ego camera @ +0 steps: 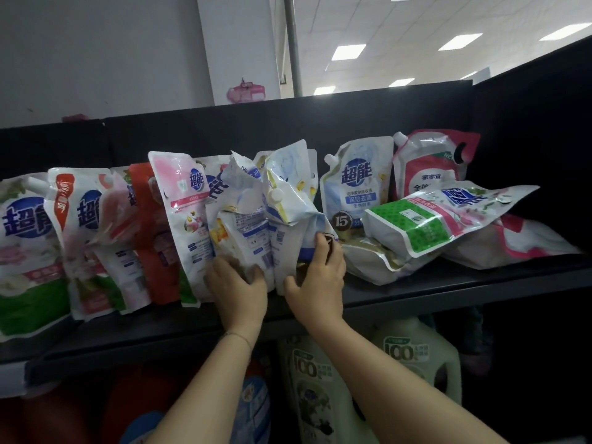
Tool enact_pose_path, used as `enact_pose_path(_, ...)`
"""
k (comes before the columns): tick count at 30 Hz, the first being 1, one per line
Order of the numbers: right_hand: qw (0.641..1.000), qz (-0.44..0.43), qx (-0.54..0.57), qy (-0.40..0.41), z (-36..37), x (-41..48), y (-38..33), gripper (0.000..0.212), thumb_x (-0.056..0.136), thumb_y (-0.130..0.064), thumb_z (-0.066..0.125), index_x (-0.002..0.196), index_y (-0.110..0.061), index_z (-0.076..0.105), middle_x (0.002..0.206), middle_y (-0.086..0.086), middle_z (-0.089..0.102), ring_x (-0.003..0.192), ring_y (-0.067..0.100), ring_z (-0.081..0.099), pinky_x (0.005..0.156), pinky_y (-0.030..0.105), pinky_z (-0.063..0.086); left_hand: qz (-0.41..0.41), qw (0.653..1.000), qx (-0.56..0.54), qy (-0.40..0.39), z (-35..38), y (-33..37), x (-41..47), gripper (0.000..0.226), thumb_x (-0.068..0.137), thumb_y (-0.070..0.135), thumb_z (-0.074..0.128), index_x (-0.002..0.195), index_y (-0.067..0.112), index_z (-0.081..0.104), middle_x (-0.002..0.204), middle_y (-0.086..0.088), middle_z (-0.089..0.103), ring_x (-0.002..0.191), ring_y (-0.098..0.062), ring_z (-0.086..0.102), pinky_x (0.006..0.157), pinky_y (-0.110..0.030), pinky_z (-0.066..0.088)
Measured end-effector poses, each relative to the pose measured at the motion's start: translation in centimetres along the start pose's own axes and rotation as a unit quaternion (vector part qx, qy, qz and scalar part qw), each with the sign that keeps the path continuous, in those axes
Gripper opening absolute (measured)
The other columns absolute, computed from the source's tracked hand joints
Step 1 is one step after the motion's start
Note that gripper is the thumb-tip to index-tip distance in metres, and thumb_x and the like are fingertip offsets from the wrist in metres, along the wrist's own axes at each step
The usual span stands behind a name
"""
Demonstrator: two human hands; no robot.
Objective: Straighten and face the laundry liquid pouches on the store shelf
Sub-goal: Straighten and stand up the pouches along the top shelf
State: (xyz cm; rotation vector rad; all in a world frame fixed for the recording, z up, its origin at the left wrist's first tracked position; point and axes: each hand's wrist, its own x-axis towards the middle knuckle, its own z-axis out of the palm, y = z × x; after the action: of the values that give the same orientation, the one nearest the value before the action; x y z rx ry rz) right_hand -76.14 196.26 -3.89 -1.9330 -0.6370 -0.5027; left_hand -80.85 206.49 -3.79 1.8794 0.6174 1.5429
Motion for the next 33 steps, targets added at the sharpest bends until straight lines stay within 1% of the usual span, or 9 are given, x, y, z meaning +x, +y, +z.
enact_pose_path(3, 0.99, -0.058, -0.09, -0.09, -2.1, 0.5, 1.0, 0.096, 0.079, -0.039, 0.067, 0.149, -0.018, 0.003, 0.153, 0.009, 0.007, 0.136, 0.036, 0.015, 0.106, 0.051, 0.034, 0.113, 0.987, 0.071, -0.091, -0.1, 0.0, -1.1, 0.019, 0.083, 0.015, 0.066, 0.09, 0.016, 0.048, 0.096, -0.002, 0.047, 0.09, -0.017, 0.048, 0.074, -0.026, 0.037)
enact_pose_path(6, 0.967, -0.121, -0.136, -0.18, -6.5, 2.3, 2.9, 0.067, 0.078, -0.039, 0.065, 0.135, -0.022, 0.033, 0.136, 0.007, 0.037, 0.119, 0.032, 0.044, 0.094, 0.046, 0.045, 0.247, 0.941, 0.133, -0.191, -0.2, -0.1, -2.9, 0.013, 0.085, 0.02, 0.061, 0.092, 0.02, 0.05, 0.094, 0.005, 0.048, 0.085, -0.014, 0.052, 0.068, -0.029, 0.047)
enact_pose_path(9, 0.951, -0.148, -0.162, -0.216, -11.1, 4.0, 4.2, 0.028, 0.084, -0.04, 0.059, 0.101, -0.018, 0.06, 0.106, 0.004, 0.061, 0.097, 0.024, 0.058, 0.078, 0.036, 0.05, 0.351, 0.897, 0.157, -0.22, 0.8, 1.9, -4.2, 0.013, 0.084, 0.028, 0.048, 0.093, 0.019, 0.051, 0.09, 0.004, 0.05, 0.076, -0.016, 0.054, 0.058, -0.031, 0.049)
enact_pose_path(12, 0.953, -0.143, -0.169, -0.205, -14.1, 5.3, 5.2, 0.027, 0.089, -0.041, 0.055, 0.082, -0.015, 0.06, 0.086, 0.003, 0.061, 0.08, 0.025, 0.057, 0.064, 0.031, 0.044, 0.417, 0.873, 0.13, -0.218, 3.3, 5.7, -5.3, 0.014, 0.081, 0.025, 0.049, 0.091, 0.016, 0.055, 0.088, 0.0, 0.054, 0.075, -0.018, 0.055, 0.06, -0.025, 0.046)
enact_pose_path(14, 0.947, -0.177, -0.189, -0.19, -15.6, 5.8, 5.8, 0.023, 0.089, -0.037, 0.054, 0.079, -0.016, 0.058, 0.079, 0.003, 0.057, 0.074, 0.026, 0.055, 0.06, 0.03, 0.041, 0.44, 0.863, 0.126, -0.212, 5.2, 8.4, -6.0, 0.016, 0.079, 0.022, 0.05, 0.09, 0.013, 0.058, 0.088, -0.003, 0.056, 0.076, -0.021, 0.054, 0.06, -0.029, 0.047)
enact_pose_path(18, 0.928, -0.237, -0.242, -0.157, -18.8, 7.1, 7.5, 0.014, 0.09, -0.025, 0.049, 0.081, -0.017, 0.056, 0.084, 0.006, 0.061, 0.079, 0.029, 0.058, 0.064, 0.034, 0.046, 0.435, 0.857, 0.157, -0.225, 8.9, 11.9, -6.6, 0.027, 0.076, 0.034, 0.049, 0.093, 0.014, 0.056, 0.091, -0.004, 0.056, 0.081, -0.024, 0.056, 0.059, -0.033, 0.048)
enact_pose_path(22, 0.934, -0.218, -0.257, -0.118, -21.3, 9.3, 10.6, 0.025, 0.087, -0.029, 0.051, 0.065, -0.02, 0.047, 0.066, -0.002, 0.049, 0.068, 0.025, 0.05, 0.056, 0.031, 0.033, 0.377, 0.852, 0.235, -0.277, 13.0, 14.7, -6.7, 0.052, 0.079, 0.054, 0.058, 0.116, 0.018, 0.049, 0.117, 0.0, 0.05, 0.108, -0.022, 0.048, 0.084, -0.039, 0.041)
enact_pose_path(25, 0.928, -0.227, -0.275, -0.106, -22.8, 10.4, 12.2, 0.031, 0.088, -0.029, 0.05, 0.06, -0.02, 0.04, 0.061, -0.003, 0.045, 0.062, 0.025, 0.047, 0.051, 0.03, 0.028, 0.34, 0.847, 0.286, -0.291, 16.1, 16.7, -7.4, 0.07, 0.077, 0.053, 0.061, 0.133, 0.019, 0.035, 0.136, -0.001, 0.038, 0.125, -0.022, 0.037, 0.097, -0.042, 0.033)
enact_pose_path(33, 0.913, -0.258, -0.313, -0.044, -24.9, 13.3, 14.7, 0.021, 0.087, -0.027, 0.049, 0.071, -0.013, 0.053, 0.065, 0.001, 0.051, 0.065, 0.026, 0.049, 0.053, 0.03, 0.029, 0.294, 0.886, 0.29, -0.213, 22.1, 19.3, -8.9, 0.05, 0.081, 0.036, 0.055, 0.124, 0.012, 0.045, 0.128, -0.007, 0.051, 0.12, -0.032, 0.045, 0.09, -0.044, 0.032)
